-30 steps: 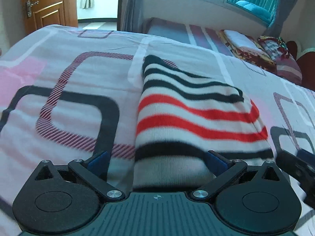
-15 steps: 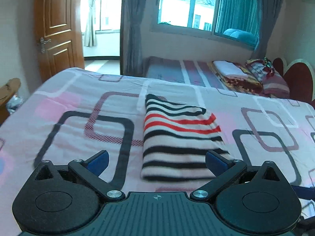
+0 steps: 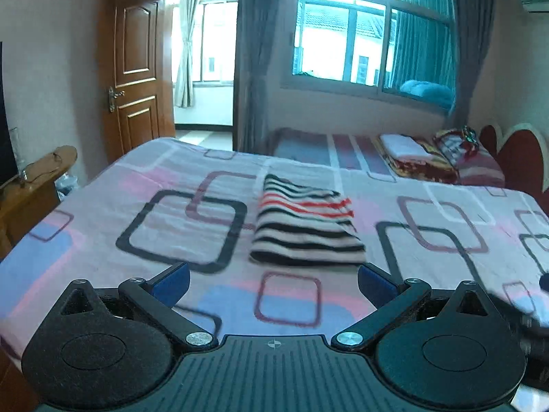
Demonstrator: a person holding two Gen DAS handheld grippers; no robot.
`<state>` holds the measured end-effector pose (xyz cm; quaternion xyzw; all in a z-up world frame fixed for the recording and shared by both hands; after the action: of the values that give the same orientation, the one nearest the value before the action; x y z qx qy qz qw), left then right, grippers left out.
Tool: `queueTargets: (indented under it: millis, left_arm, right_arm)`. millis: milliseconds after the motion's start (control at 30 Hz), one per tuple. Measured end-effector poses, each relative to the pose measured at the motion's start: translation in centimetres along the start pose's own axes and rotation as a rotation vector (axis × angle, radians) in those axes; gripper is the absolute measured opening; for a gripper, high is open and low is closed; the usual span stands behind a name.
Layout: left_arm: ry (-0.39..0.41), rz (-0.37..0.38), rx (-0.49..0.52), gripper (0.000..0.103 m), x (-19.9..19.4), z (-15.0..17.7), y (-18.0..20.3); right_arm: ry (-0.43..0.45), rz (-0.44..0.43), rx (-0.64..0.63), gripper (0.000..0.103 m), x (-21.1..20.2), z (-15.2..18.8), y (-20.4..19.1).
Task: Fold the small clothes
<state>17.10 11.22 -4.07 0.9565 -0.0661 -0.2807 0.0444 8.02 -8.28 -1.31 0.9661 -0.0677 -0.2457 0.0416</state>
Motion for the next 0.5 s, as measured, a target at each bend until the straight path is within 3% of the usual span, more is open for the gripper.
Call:
queueTargets:
  millis: [167, 500]
  left_arm:
    - [-0.038, 0.005, 0.012, 0.103, -2.7, 2.1, 1.9]
    - [-0.021, -0.023, -0.010, 0.103, -5.9, 3.1, 2.5]
  right_arm:
    - [0.049, 0.030, 0.012, 0.102, -3.0, -0.6, 1.3]
    - [0.064, 0.053, 0.056, 0.102, -4.8, 0.5, 3.5]
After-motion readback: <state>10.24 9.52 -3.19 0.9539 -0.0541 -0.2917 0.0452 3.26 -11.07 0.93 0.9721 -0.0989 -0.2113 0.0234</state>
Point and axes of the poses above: each gripper's, at about its wrist camera, not at the fingertips, and x roughly the way its jaws point, y to its right, z to its underside, the point moved 8 cm from there along x, roughly the way its jaws point, and after that the axes turned 9 degrees about z, right-handed, at the moved point
